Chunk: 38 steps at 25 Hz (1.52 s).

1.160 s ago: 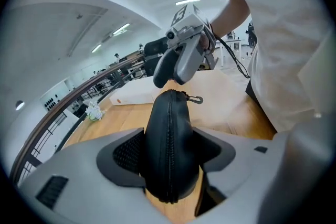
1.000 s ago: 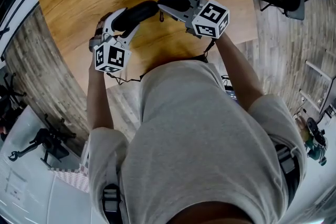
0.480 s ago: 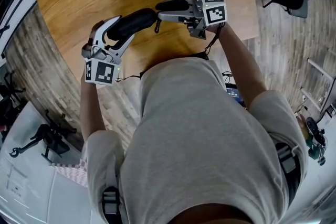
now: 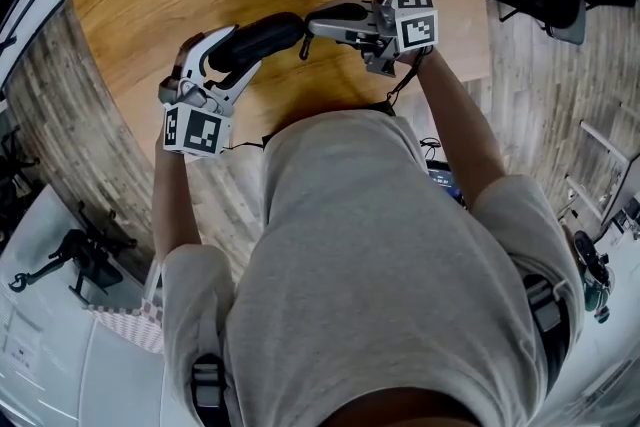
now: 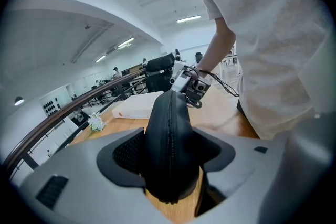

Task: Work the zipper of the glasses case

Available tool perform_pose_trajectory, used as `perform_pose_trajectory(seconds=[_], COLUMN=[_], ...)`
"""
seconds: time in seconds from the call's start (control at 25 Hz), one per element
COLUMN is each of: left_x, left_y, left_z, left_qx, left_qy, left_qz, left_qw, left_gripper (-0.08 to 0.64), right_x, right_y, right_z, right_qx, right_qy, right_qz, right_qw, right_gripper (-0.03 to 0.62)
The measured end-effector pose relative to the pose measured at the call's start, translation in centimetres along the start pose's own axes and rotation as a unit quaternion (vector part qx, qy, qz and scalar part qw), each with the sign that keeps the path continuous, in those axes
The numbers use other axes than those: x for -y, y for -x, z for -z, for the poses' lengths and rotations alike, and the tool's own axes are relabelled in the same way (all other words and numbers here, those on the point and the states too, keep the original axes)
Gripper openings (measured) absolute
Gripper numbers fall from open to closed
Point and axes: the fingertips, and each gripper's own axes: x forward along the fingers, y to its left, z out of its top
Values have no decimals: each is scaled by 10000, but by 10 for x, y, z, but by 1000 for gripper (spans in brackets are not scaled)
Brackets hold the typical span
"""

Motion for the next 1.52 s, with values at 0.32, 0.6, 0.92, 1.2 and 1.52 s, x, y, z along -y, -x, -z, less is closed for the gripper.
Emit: perform_pose_trajectory(seconds=[0.32, 0.6, 0.92, 1.2, 1.52], left_x=[1, 18, 39, 38, 30], left_y=[-6, -32, -64, -66, -69], left_z=[5, 38, 63, 57, 47], left_qx=[-159, -1056, -1529, -1378, -1338], left_qy=[247, 651, 1020, 923, 867], left_qz=[-28, 30, 148, -28, -555], left_qw=[9996, 9923, 9828, 9861, 9856], left_gripper=[290, 284, 276, 276, 276], right_x=[6, 32, 44, 61, 70], right_y=[5, 10, 12, 22, 25], right_z=[-2, 16, 35, 36, 26], right_qx=[55, -662, -1182, -1138, -1265], right_qy=[159, 740, 1035, 993, 1384], right_qz=[263, 1462, 2262, 2823, 3400], right_qw=[9995, 9843, 9613, 9474, 9216], right_gripper=[28, 26, 26, 26, 26])
